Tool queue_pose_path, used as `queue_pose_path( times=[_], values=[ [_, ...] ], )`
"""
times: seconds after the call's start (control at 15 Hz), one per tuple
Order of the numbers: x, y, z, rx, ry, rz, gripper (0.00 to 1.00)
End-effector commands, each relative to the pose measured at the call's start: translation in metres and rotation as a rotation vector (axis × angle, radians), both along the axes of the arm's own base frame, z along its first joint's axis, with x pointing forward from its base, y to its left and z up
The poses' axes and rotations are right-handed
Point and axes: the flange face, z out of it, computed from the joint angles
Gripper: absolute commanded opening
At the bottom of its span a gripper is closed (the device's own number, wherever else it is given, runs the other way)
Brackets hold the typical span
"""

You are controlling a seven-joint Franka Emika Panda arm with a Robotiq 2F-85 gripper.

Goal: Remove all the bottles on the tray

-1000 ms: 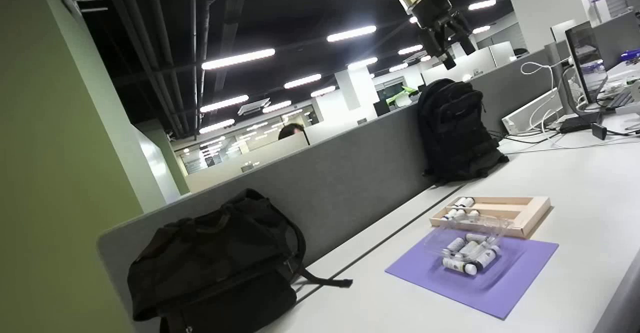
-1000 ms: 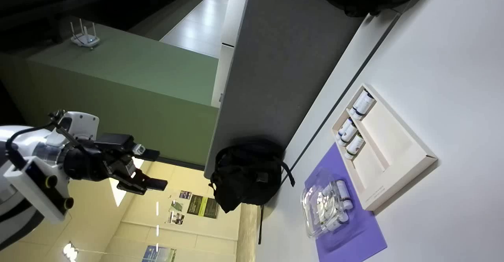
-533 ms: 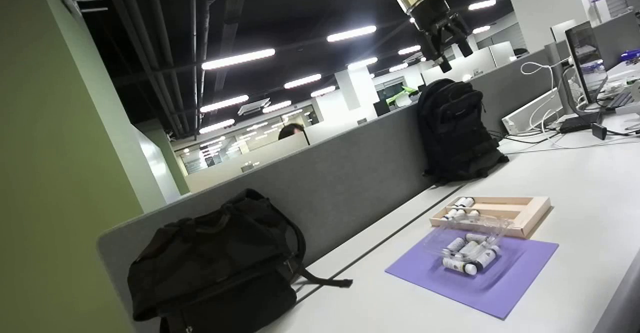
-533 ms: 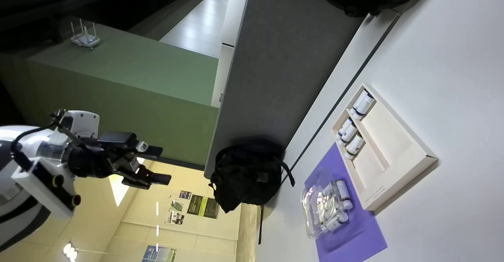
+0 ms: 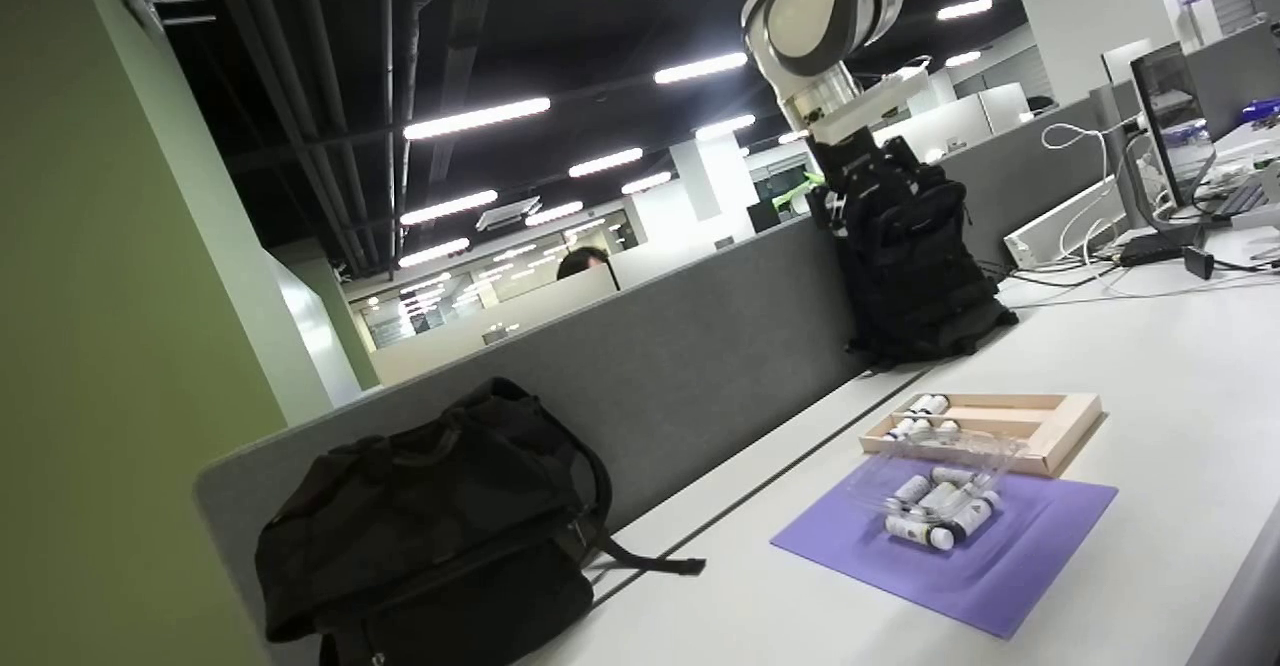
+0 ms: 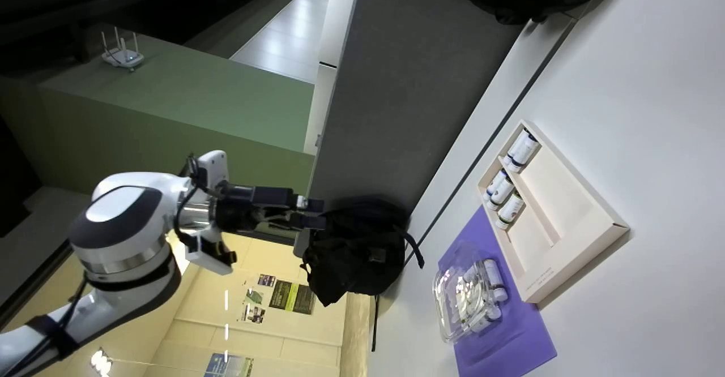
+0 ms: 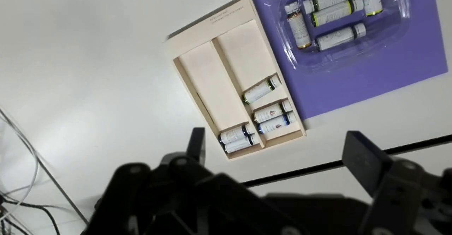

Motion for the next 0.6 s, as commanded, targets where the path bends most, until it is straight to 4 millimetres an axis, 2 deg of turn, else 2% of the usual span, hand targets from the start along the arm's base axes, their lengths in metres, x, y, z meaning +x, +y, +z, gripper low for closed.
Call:
queue_pose_path(
  times=[0.0, 0.13, 0.47, 0.53],
  values=[
    [0.004, 0.001, -0.014, 0.001, 0.013, -0.005, 1.0],
    [0.006, 0.001, -0.019, 0.002, 0.021, 0.0, 1.0],
    [0.003, 0.001, -0.003, 0.001, -0.002, 0.007, 1.0],
    [0.009, -0.005, -0.006, 0.049, -0.038, -0.079, 1.0]
  ],
)
